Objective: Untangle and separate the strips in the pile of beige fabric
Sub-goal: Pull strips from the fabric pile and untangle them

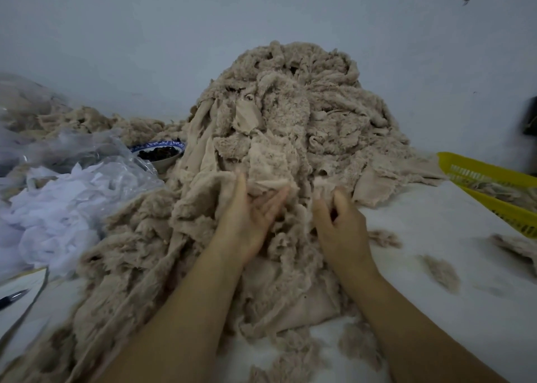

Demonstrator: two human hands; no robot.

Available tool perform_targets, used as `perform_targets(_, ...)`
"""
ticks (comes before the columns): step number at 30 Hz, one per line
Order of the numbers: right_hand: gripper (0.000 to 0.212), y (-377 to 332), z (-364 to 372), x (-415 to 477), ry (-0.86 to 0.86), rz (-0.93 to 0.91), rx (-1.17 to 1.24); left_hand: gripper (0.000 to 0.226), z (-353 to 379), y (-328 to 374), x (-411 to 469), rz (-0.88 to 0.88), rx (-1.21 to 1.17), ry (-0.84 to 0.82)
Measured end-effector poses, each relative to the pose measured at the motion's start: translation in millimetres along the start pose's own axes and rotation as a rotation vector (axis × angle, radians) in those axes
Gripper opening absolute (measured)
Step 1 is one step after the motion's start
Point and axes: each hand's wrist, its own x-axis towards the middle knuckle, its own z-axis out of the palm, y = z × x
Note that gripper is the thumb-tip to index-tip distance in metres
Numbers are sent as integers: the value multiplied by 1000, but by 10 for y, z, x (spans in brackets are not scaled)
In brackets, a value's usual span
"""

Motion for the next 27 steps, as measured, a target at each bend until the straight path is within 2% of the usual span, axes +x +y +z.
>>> perform_targets(2,40,15,-11,4,41,6,2,70,20,-78,-62,62,416,-1)
perform_targets(3,38,21,-25,9,73,21,17,73,14,-120,-77,129,541,8)
perform_targets(5,35,22,-54,10,122,56,51,68,11,-174,-117,229,646,41)
perform_targets(7,33,22,-63,10,139,88,75,50,17,-157,-118,288,673,35)
perform_targets(8,33,23,-67,9,150,95,78,48,27,-133,-127,307,763,20)
perform_targets(10,33,25,-71,9,176,74,74,61,15,-98,-146,323,1197,3)
perform_targets(12,34,31,-79,21,178,40,84,66,4,-119,-194,455,1740,67)
perform_targets(14,34,54,-81,26,173,35,126,66,57,-116,-266,687,1959,205)
perform_targets(16,34,69,-82,34,169,40,164,64,91,-85,-293,946,1855,271)
perform_targets(17,33,62,-79,34,168,41,173,60,93,-75,-283,1026,1730,208)
perform_targets(18,32,48,-74,31,167,39,180,52,103,-81,-274,1026,1617,75)
perform_targets(20,29,31,-61,21,161,27,206,25,113,-144,-257,828,1544,-218)
perform_targets(22,27,21,-50,5,141,-4,231,18,60,-260,-235,594,1615,-324)
perform_targets(24,28,33,-49,13,112,-11,231,30,8,-302,-206,435,1535,-282)
perform_targets(25,26,53,-52,28,84,0,227,32,13,-278,-197,380,1405,-223)
perform_targets(27,28,83,-65,51,-10,40,212,33,22,-176,-178,191,909,-133)
